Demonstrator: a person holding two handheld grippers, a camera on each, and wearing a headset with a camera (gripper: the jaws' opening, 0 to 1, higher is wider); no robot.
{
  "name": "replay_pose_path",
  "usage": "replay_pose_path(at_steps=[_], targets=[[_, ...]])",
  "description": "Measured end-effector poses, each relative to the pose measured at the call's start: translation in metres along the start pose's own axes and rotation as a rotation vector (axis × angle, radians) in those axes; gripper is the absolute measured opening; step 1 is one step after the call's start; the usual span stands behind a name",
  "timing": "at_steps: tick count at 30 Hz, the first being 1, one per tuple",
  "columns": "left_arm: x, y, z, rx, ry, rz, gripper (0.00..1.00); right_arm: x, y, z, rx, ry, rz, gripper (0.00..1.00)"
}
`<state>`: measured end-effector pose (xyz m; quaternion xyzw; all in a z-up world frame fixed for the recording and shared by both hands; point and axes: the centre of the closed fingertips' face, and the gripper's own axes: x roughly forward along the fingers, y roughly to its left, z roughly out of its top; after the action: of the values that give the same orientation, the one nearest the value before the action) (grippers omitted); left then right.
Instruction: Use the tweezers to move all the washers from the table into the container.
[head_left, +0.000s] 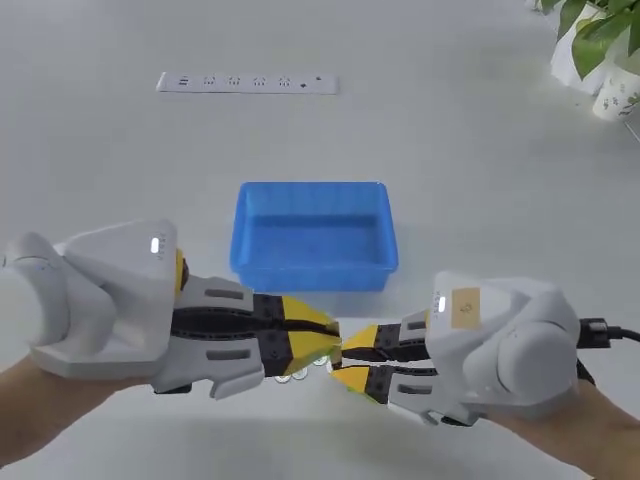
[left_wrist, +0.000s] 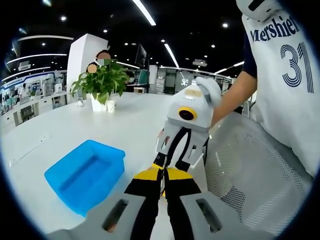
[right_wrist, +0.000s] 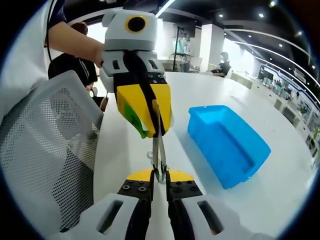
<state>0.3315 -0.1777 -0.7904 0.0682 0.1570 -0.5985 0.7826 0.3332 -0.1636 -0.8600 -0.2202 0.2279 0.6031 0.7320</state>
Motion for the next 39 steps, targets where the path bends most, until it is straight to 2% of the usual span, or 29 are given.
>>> replay_pose_path(at_steps=[8,14,21,29,33,36,39], targets=[[0.000,0.000,0.000,-0.008,0.000,0.000,0.06,0.001,0.000,0.003,0.015,-0.006,0.019,0.12],[-0.001,-0.001,0.000,-0.014,0.001,-0.007,0.06,0.004,0.002,0.003,-0.006,0.006,0.046,0.12],[-0.002,0.002,0.000,-0.028,0.001,-0.005,0.06,0.006,0.001,0.002,0.001,0.012,0.073,0.11],[-0.002,0.001,0.000,-0.012,0.022,-0.013,0.06,0.003,0.002,0.003,-0.052,0.034,0.048,0.10],[-0.006,-0.001,0.007,0.003,0.015,-0.008,0.06,-0.002,0.001,0.008,-0.067,0.029,0.032,0.10],[-0.009,0.000,0.015,0.045,0.019,0.006,0.06,-0.006,-0.002,0.015,-0.080,0.019,0.019,0.10],[-0.014,0.001,0.027,0.066,0.003,0.013,0.06,-0.011,-0.006,0.025,-0.102,0.006,0.001,0.10]])
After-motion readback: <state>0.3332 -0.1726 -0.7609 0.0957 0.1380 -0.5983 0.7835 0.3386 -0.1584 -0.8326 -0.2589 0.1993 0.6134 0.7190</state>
